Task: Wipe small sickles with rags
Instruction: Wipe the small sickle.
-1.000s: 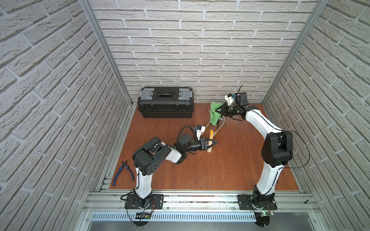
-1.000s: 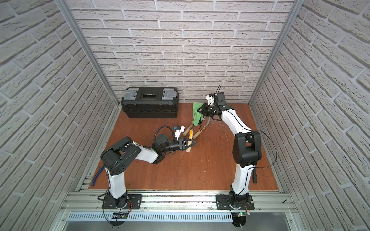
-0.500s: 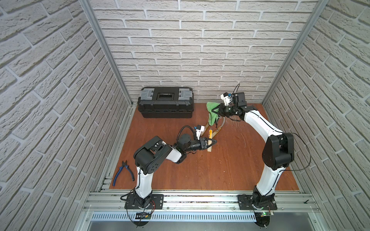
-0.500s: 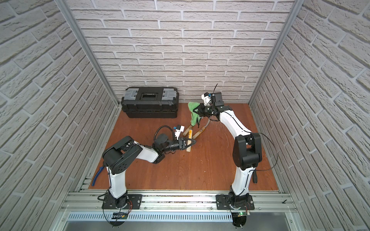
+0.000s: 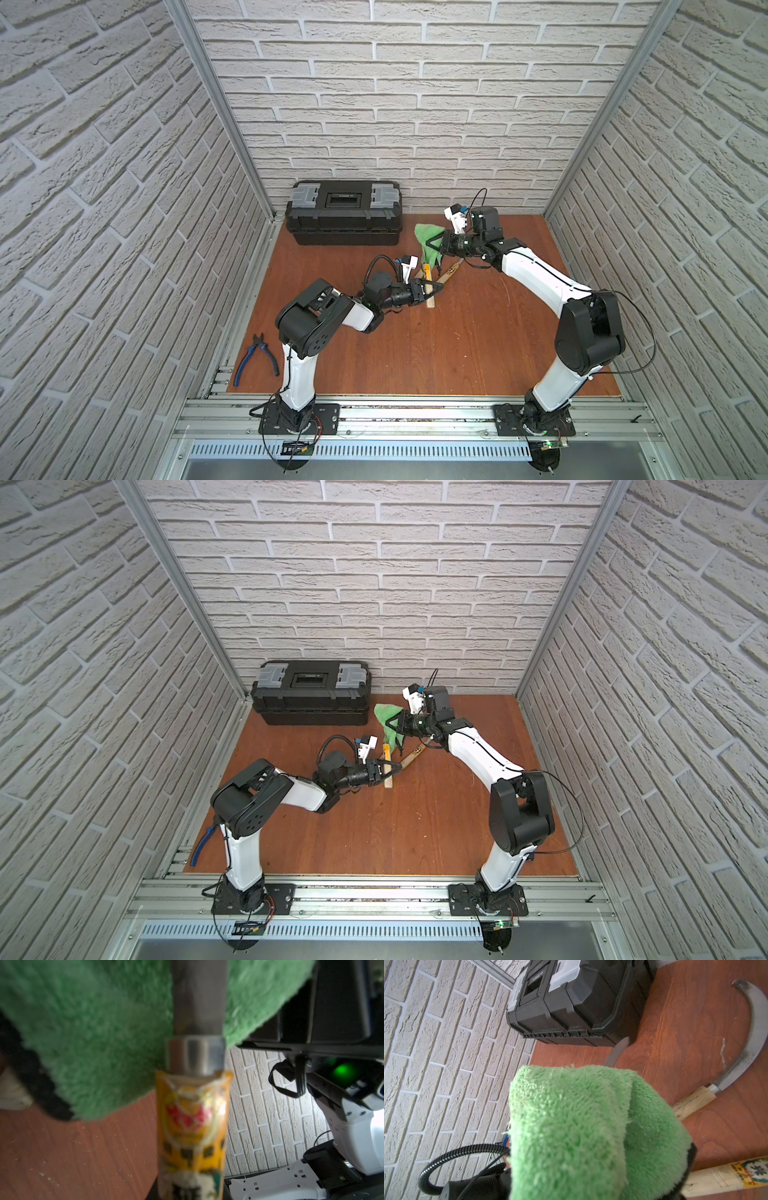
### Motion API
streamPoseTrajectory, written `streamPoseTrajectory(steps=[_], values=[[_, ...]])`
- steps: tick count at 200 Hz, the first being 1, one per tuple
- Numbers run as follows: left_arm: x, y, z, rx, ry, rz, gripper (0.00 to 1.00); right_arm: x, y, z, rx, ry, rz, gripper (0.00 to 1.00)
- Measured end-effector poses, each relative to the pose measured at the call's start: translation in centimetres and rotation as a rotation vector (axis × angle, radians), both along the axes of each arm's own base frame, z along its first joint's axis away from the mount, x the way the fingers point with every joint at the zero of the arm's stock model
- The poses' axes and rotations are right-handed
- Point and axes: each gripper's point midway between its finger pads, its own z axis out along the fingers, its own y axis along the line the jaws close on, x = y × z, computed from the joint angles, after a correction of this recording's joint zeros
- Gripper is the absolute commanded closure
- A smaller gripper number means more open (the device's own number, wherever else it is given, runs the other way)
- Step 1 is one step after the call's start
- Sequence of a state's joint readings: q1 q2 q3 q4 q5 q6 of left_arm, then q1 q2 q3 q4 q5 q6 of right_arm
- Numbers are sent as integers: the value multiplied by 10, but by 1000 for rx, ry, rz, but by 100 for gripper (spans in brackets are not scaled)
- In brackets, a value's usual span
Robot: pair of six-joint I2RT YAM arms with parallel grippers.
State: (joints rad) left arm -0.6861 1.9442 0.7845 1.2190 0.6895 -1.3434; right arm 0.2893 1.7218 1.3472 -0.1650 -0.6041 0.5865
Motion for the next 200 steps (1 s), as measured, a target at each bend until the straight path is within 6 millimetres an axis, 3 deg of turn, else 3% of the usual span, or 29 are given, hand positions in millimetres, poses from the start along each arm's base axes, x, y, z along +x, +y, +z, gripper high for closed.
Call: streamPoseTrajectory(steps=[46, 87, 113, 154, 180, 200], values=[[9, 9, -7, 30, 17, -1, 100, -18, 6, -11, 67, 19, 15, 97], [11, 7, 13, -8, -50, -30, 100, -41, -2, 19, 83, -31, 29, 97], [11, 6, 25, -36, -86, -32, 100, -50, -27, 41, 90, -51, -17, 97], [2, 1, 31, -59, -106, -45, 100, -28, -74, 54, 19, -35, -159, 97], [-12, -9, 32, -64, -108, -70, 100, -6, -86, 54, -15, -23, -220, 97], [-25, -19, 33, -68, -112, -97, 100, 12, -91, 39, -26, 17, -268, 97]])
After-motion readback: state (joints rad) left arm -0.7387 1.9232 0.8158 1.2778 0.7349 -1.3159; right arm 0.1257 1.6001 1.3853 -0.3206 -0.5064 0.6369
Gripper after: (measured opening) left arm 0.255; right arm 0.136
